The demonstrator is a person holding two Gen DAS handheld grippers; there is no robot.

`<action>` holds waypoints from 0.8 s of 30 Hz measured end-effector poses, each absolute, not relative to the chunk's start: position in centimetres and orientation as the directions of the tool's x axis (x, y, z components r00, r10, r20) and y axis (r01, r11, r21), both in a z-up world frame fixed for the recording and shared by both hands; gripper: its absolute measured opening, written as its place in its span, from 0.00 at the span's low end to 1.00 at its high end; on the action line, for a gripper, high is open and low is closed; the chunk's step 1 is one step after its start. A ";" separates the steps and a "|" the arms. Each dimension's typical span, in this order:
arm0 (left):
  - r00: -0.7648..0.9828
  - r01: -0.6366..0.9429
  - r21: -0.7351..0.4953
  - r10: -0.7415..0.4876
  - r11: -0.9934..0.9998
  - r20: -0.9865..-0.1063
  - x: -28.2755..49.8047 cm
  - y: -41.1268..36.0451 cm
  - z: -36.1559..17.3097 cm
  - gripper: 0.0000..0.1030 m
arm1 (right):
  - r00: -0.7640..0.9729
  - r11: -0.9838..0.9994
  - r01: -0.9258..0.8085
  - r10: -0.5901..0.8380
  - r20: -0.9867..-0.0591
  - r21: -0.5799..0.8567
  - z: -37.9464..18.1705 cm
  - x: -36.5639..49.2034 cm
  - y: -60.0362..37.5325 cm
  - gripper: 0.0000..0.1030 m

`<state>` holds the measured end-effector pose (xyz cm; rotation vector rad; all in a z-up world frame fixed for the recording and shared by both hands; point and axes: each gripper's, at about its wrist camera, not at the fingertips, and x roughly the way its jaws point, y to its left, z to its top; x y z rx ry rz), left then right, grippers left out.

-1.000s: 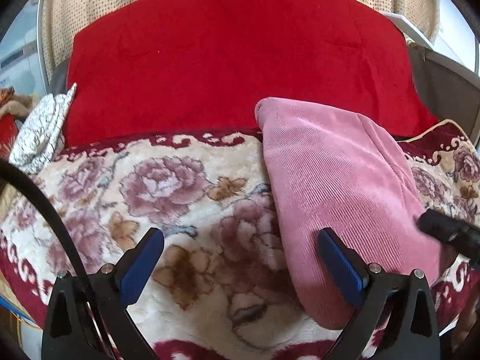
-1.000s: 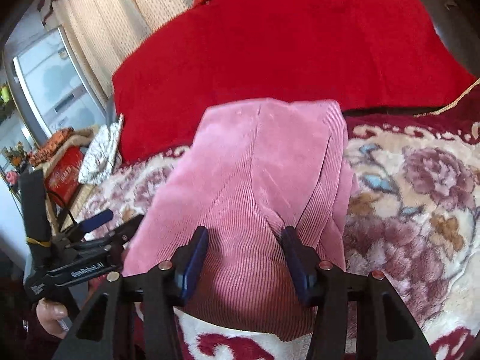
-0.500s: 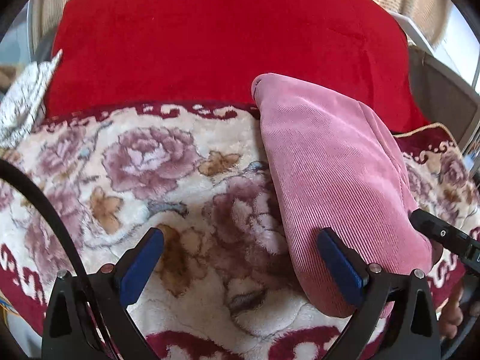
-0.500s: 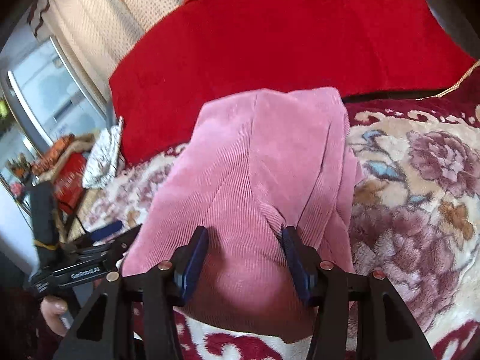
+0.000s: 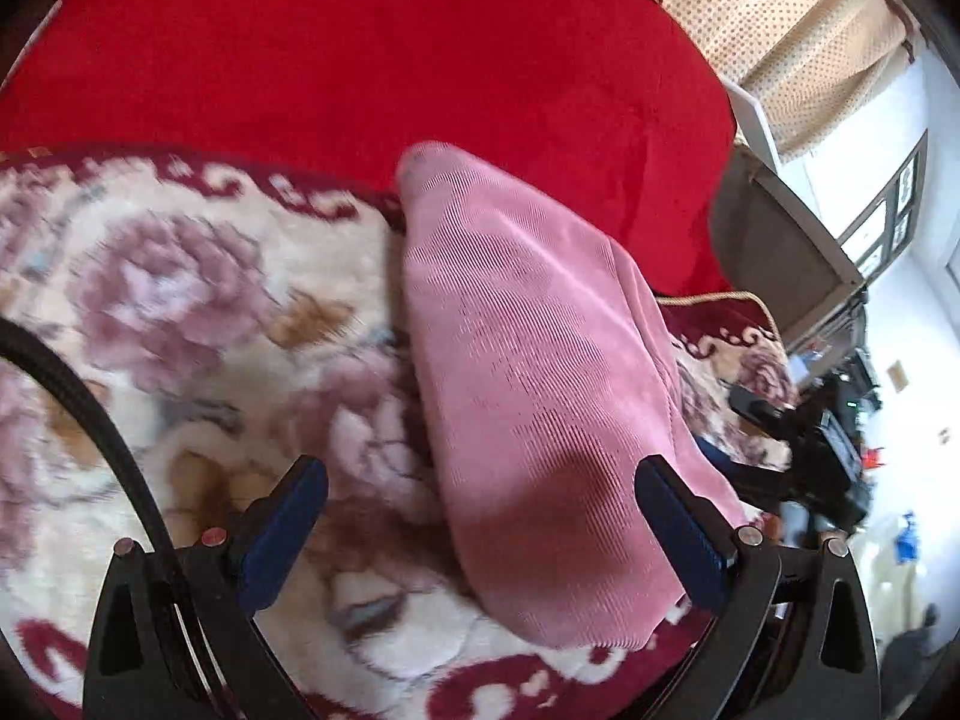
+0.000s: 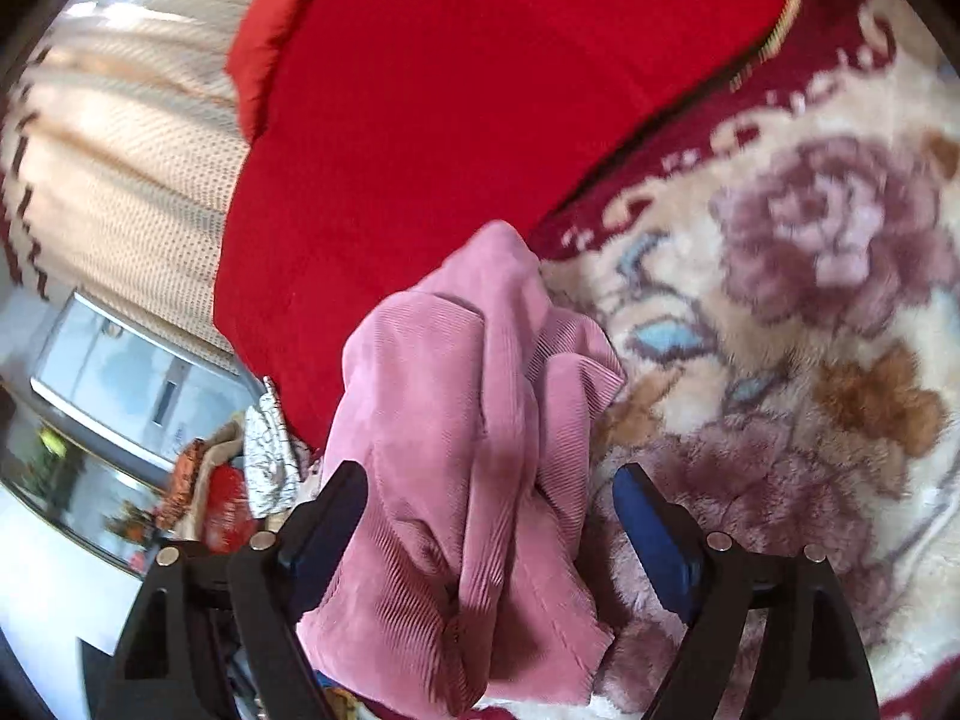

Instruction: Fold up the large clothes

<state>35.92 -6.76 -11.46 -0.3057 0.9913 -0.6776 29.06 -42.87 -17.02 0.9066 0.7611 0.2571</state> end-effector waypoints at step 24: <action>0.062 0.439 -0.694 -0.790 0.571 -0.610 39.8 -11.8 -14.6 0.99 | 0.535 0.563 -0.004 0.699 -0.475 0.826 -20.4 37.1 -38.2 0.94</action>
